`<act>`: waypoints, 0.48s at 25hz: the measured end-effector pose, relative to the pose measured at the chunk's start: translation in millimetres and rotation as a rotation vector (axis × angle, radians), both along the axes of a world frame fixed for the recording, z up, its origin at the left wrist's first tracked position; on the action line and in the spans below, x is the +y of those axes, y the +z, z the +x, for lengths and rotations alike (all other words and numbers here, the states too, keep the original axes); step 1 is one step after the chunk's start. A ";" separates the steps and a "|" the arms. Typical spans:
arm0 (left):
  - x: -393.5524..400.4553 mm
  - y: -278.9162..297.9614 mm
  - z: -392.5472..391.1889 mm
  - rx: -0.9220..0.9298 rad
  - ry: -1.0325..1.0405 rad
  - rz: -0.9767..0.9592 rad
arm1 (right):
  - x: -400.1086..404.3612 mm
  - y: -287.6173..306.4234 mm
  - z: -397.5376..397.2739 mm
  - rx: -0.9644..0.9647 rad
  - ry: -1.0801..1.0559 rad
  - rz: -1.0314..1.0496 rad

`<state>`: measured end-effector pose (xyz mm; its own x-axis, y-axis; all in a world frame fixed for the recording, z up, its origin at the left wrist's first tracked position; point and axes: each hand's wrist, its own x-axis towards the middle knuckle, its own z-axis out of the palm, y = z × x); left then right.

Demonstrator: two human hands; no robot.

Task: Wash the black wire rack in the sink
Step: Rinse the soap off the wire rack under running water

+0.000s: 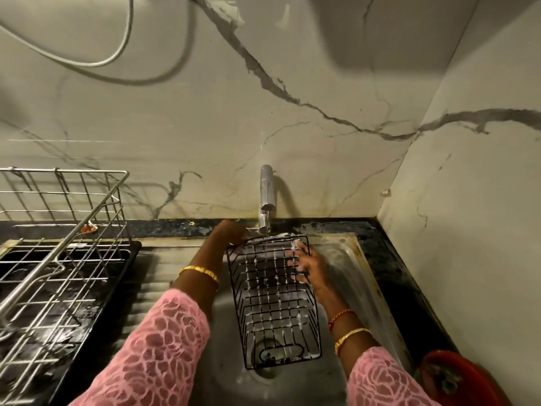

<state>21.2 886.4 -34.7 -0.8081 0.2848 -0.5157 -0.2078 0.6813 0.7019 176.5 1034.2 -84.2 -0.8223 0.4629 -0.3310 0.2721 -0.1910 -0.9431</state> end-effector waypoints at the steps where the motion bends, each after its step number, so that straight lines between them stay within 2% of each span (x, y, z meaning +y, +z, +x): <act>1: -9.1 4.0 6.2 0.011 0.006 0.012 | 1.3 -1.0 -0.2 0.019 -0.003 -0.019; 3: -33.9 5.9 29.2 0.079 0.109 0.129 | 3.3 -1.3 1.0 0.066 -0.016 -0.051; 6: -56.5 5.9 80.3 0.072 0.141 0.355 | 3.4 3.9 3.7 0.140 -0.026 -0.090; 7: -58.1 1.9 97.1 0.108 0.215 0.405 | 3.0 5.1 3.9 0.170 -0.020 -0.097; 10: -55.8 -5.9 132.0 0.205 0.639 0.545 | -1.9 11.0 6.0 0.243 0.019 -0.080; 12: -51.1 1.4 144.9 0.154 0.698 0.637 | -4.1 12.1 7.3 0.273 0.033 -0.093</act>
